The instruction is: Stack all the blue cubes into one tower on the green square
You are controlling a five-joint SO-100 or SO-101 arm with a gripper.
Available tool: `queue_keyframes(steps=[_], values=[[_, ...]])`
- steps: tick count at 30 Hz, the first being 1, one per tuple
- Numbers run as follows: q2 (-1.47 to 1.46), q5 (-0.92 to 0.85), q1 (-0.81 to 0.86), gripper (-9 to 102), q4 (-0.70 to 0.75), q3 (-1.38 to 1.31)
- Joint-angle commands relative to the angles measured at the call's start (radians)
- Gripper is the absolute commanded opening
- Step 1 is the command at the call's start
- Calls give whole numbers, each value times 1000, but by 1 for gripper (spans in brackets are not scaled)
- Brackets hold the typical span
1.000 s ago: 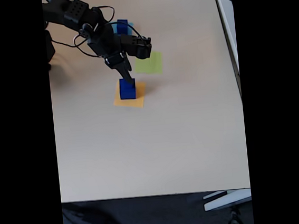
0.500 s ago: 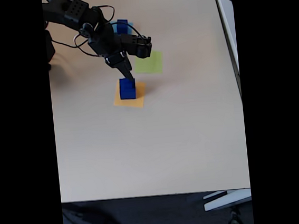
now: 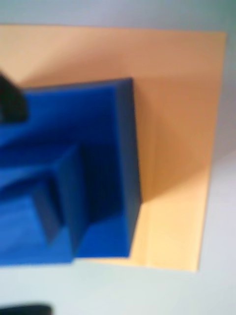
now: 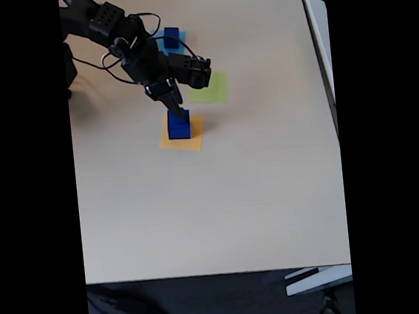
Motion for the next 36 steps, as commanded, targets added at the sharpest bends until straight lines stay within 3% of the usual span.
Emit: queue_keyframes(steps=[1,24,36], values=[[8,-5,5,18,-11,-32],[12,15,5,11,-18,-12],[12,18,17,2,-12,-9]])
